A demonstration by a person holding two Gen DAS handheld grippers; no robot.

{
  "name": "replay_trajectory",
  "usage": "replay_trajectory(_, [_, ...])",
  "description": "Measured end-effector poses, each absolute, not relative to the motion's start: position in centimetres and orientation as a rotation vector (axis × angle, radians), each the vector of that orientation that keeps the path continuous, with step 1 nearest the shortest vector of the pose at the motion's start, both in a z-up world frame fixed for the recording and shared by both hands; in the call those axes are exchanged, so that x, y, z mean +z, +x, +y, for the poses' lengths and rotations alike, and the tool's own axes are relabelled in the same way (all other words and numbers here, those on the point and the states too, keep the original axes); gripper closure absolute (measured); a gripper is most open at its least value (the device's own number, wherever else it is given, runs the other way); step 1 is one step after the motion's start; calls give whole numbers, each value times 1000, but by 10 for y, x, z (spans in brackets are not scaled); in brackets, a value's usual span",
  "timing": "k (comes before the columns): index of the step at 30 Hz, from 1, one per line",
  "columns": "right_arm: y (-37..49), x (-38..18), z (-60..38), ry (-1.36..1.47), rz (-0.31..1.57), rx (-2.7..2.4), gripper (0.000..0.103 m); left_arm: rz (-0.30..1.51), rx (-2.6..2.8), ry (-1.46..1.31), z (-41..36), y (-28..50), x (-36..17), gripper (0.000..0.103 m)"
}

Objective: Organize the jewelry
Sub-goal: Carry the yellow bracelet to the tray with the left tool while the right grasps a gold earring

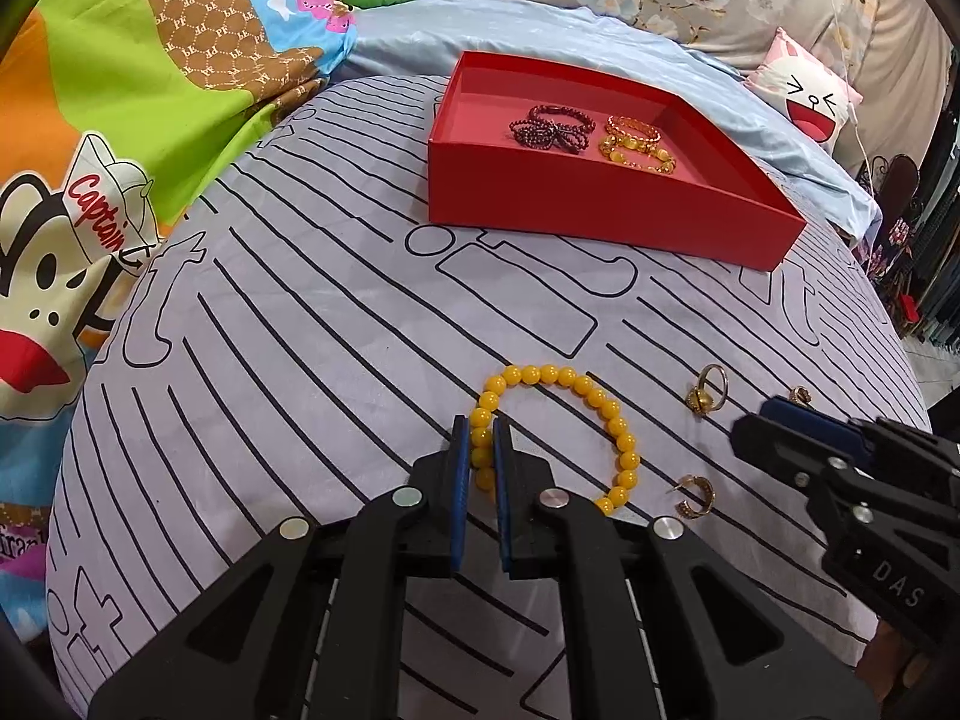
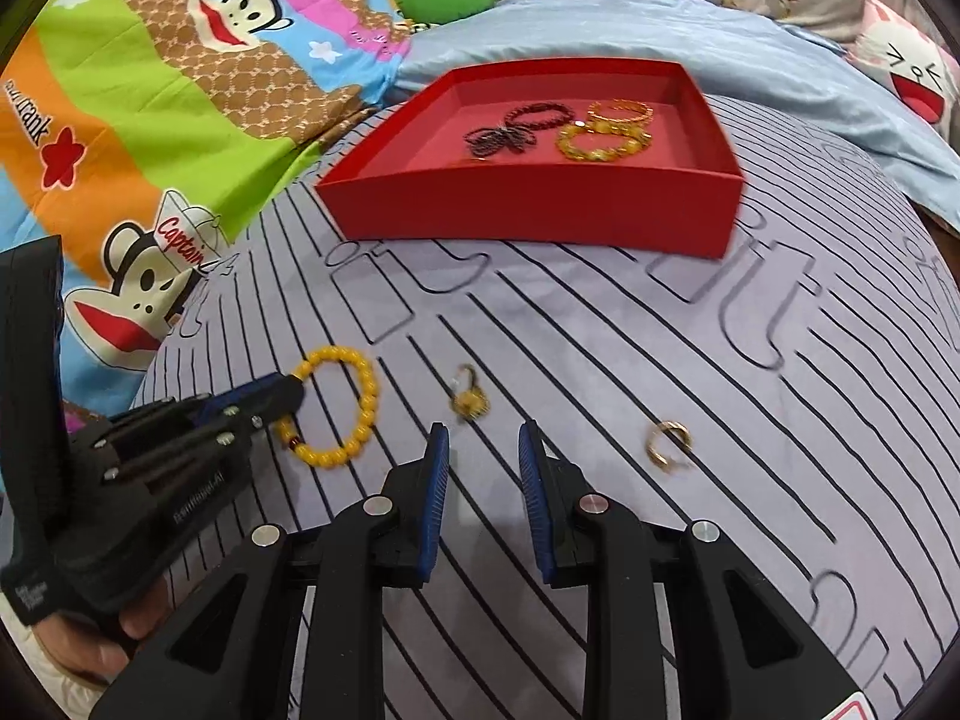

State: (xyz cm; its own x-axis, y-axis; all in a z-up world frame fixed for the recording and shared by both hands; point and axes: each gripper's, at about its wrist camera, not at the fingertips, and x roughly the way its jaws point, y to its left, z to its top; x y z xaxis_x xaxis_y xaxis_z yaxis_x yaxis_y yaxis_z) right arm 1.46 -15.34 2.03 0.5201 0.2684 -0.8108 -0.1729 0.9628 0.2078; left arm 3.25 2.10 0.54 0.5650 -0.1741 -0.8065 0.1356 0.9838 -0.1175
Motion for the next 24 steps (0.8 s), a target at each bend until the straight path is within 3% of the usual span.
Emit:
replay_trajectory(9, [26,20,-147,105,987,275,85,955,-187,-49,20,34,6,95])
replay_trajectory(16, [31,17,-147,109,991,274,100,957,-196,-54,20,36,6,96])
replay_trajectory(24, [30,30,-160,128,954,258,100,955,-234,-67,18,39,14,96])
